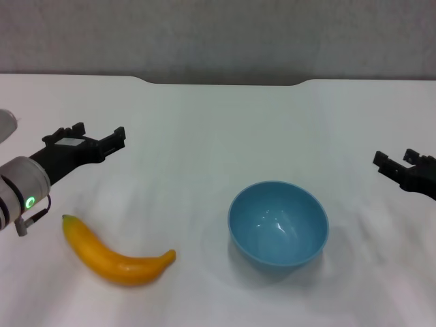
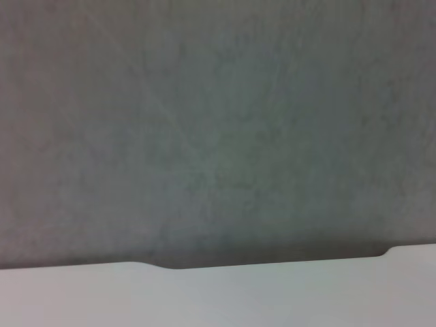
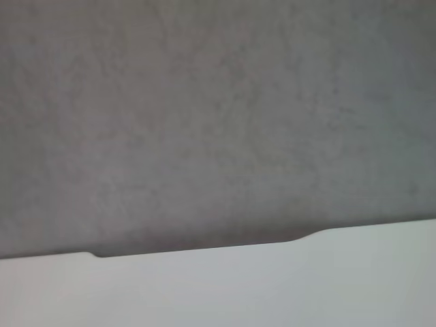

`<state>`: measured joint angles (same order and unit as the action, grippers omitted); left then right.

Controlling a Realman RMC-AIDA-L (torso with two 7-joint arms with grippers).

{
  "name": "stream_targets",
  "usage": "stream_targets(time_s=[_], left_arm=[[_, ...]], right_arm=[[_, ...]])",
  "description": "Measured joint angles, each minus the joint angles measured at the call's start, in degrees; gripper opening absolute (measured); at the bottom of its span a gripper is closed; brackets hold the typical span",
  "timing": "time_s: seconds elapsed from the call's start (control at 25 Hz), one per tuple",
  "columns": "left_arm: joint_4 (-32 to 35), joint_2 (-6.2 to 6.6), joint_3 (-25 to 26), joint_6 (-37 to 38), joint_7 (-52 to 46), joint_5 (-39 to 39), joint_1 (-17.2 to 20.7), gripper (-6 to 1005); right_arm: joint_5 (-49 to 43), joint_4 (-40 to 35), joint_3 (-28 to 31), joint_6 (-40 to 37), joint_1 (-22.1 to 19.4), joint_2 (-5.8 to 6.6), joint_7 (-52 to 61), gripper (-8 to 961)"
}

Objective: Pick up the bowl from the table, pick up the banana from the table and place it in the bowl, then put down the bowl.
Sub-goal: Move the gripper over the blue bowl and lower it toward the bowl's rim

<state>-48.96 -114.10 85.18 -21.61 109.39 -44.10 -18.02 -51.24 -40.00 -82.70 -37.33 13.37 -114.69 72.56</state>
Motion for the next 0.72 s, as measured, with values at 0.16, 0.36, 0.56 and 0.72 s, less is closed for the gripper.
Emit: stream_targets(time_s=[0.16,0.36,0.56,0.72], left_arm=[[-3.1,0.72,0.3,0.2,-9.3,-9.6,0.1,902],[-8.0,0.99,0.6,0.2,-20.9,-24.6,-0.1,902],[-11.6,0.76,1.6,-0.2,-33.2,-40.4,-0.7,903],[-15.9,0.61,2.7,-2.0,-47.1,-56.5,-0.8,902]], right_arm=[[-15.7,-7.0,1.9,1.0,-1.0,0.04,14.8,756],[-40.9,-14.0,7.9,-3.1,-0.4,0.08,37.3,756],[-62.1,-19.5,13.2,-10.7,1.9,-0.03,54.1,755],[-69.9,-20.9,15.5,-16.3,4.7,-0.02,59.4,755]])
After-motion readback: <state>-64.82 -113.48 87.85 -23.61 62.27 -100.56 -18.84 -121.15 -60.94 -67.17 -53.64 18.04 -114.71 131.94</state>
